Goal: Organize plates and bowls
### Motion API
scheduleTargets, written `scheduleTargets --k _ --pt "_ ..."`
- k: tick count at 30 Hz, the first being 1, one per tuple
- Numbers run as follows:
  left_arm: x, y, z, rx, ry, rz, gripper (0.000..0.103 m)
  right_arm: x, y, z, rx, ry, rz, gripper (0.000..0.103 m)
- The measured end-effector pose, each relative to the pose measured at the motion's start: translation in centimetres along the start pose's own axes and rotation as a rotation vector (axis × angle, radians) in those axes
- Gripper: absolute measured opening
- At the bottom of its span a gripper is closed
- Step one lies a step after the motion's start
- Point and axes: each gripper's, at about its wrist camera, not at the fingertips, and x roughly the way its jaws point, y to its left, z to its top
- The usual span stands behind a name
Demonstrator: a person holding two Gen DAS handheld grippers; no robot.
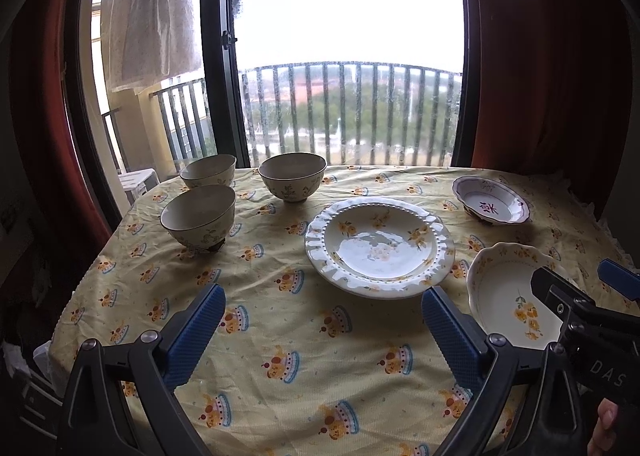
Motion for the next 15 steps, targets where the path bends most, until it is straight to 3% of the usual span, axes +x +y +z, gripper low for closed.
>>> scheduleTargets --k 15 --pt "0.33 0.19 0.02 -0.026 0.01 0.025 0.099 0.61 0.36 0.17 -0.032 0.007 0.022 0.1"
